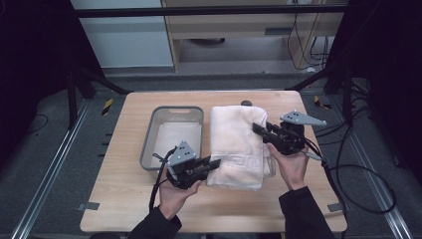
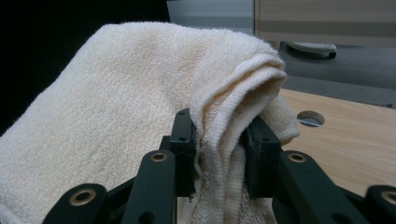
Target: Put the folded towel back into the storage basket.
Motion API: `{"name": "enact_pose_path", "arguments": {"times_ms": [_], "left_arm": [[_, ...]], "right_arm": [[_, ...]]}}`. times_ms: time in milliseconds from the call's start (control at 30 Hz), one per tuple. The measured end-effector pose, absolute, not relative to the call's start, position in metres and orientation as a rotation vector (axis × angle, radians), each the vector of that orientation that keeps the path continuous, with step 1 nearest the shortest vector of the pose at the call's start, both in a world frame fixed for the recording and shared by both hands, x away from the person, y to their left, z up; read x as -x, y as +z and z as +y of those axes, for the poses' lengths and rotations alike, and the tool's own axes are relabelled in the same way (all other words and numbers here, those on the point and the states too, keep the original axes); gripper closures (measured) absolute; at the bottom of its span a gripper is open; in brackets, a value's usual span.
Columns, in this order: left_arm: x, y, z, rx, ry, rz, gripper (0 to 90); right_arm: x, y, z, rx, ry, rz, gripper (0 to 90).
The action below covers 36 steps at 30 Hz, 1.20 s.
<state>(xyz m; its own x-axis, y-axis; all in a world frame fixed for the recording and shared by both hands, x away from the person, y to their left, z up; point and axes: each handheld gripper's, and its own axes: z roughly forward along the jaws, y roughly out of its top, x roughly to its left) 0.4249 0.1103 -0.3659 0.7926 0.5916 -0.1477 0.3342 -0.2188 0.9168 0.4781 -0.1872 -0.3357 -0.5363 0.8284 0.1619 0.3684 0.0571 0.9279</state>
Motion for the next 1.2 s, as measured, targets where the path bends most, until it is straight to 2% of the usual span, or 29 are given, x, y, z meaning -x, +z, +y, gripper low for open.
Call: {"name": "enact_pose_path", "arguments": {"times_ms": [333, 1200], "left_arm": [[-0.430, -0.351, 0.119, -1.798, 0.314, 0.709, 77.5], [-0.443, -0.342, 0.150, -1.736, 0.338, 0.742, 77.4]], "right_arm": [[-0.487, -0.318, -0.176, -1.175, 1.499, 1.895, 69.0], [-0.506, -0.303, -0.144, -1.143, 1.511, 1.892, 69.0]]}}
